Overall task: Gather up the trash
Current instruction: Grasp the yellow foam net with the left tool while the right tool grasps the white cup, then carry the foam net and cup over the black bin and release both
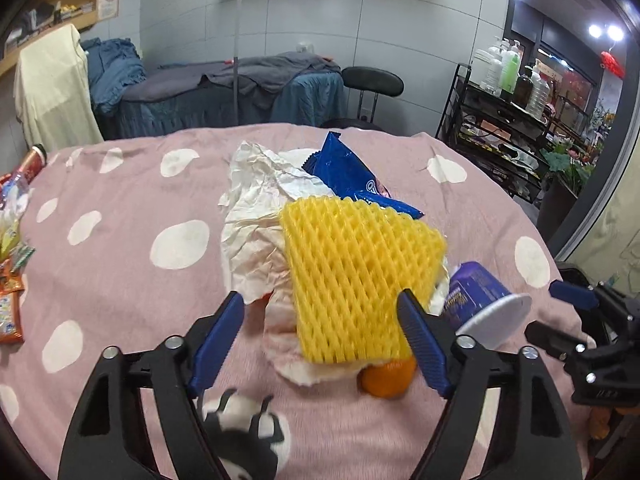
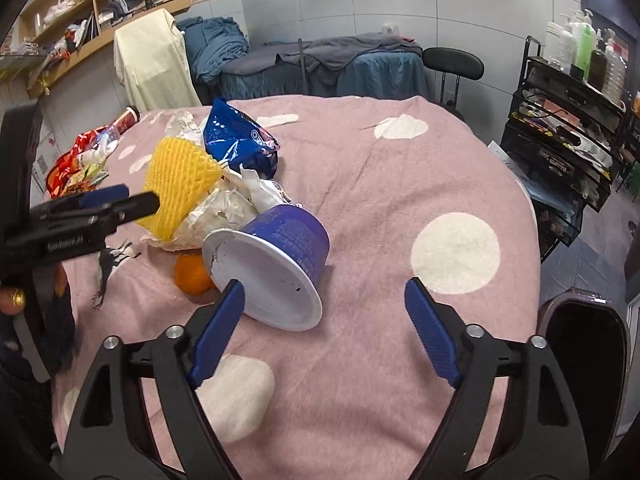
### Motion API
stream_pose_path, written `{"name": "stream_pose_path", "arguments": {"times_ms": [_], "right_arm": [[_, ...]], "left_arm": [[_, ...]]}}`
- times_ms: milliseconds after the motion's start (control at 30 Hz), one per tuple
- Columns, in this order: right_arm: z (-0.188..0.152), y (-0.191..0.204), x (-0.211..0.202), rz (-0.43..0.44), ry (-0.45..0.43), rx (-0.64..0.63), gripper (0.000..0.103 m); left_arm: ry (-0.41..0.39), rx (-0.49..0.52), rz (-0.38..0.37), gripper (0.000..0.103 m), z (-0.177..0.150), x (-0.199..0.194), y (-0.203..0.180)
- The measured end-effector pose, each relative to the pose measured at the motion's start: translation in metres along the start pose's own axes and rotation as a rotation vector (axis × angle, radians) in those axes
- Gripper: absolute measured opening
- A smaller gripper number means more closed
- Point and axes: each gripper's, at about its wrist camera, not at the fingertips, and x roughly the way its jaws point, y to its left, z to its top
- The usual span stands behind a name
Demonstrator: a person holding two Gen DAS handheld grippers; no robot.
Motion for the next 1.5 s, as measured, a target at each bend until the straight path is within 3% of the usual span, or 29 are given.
{"name": "stream_pose_path", "arguments": {"times_ms": [133, 200, 233, 300, 400, 933, 1500], "right_arm": [[0.004, 0.002, 0.016, 0.016, 0.043, -0.005, 0.050], [0.005, 0.001, 0.018, 0.029, 0.052, -0.002, 0.025], [0.005, 0.001, 0.018, 0.033, 0.050, -0.001, 0.018], [0.004, 0.000, 0.015, 0.036, 0.034, 0.000, 0.013], [0.003, 0.001, 0.008, 0.038, 0.005, 0.000, 0.007], [-0.032, -0.026, -0.072, 0.061, -0.155, 0.116, 0.006], [-0.097, -0.110, -0.148, -0.072, -0.267, 0.337, 0.006]], "left_arm": [[0.026, -0.028, -0.063, 0.049, 0.000, 0.009, 0.001], [0.017, -0.033, -0.077, 0.035, -0.002, 0.005, 0.000], [0.012, -0.032, -0.077, 0.032, -0.004, 0.003, -0.002], [0.010, -0.032, -0.081, 0.018, -0.006, 0.000, -0.003], [-0.003, -0.047, -0.083, 0.013, -0.008, -0.008, -0.002], [-0.151, -0.030, -0.103, 0.013, -0.034, -0.087, -0.040], [-0.144, 0.086, -0.256, 0.013, -0.051, -0.089, -0.141]]}}
